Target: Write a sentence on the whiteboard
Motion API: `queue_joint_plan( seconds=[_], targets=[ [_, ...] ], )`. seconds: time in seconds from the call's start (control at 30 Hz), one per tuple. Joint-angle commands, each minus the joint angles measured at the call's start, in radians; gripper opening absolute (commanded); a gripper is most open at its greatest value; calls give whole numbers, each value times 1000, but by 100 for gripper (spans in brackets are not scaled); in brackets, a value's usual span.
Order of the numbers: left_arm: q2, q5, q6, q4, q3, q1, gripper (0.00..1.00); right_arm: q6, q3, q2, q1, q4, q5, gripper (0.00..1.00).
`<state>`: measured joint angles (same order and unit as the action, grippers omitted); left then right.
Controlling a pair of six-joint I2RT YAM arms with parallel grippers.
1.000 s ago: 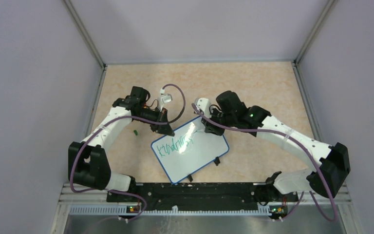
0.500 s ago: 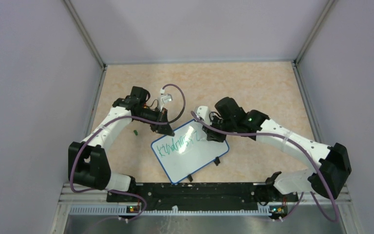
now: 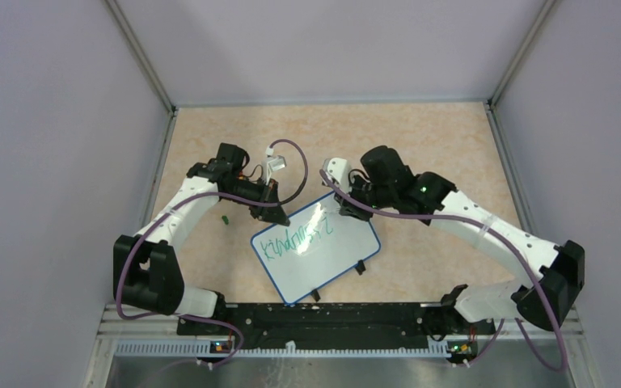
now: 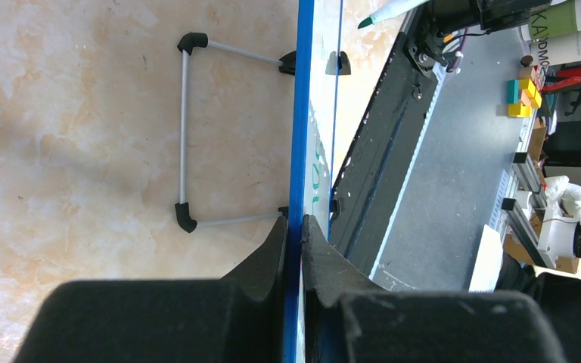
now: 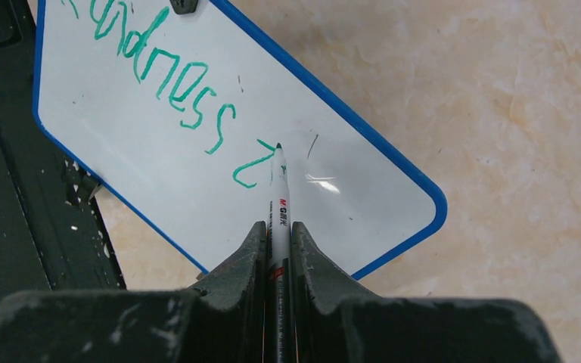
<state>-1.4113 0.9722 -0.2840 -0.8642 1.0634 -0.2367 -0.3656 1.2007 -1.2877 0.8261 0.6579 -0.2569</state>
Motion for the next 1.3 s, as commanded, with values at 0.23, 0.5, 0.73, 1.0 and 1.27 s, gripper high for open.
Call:
queue_joint_plan(
  seconds=[0.23, 0.5, 0.73, 1.0, 1.27],
  targets=[
    [-10, -86, -4, -6, -22, -24, 0, -8, 57, -64, -3, -56, 1, 0],
    [-16, -84, -4, -6, -23, -24, 0, -13, 18, -63, -4, -55, 12, 0],
    [-17, -84, -5, -6, -23, -24, 0, -24, 9, -23, -3, -25, -1, 0],
    [-17, -86, -4, -6, -23, -24, 0, -6, 25, 30, -5, -13, -5, 0],
    [-16, -84, -6, -6, -23, -26, 0, -29, -18, 19, -15, -15, 32, 0]
  ],
)
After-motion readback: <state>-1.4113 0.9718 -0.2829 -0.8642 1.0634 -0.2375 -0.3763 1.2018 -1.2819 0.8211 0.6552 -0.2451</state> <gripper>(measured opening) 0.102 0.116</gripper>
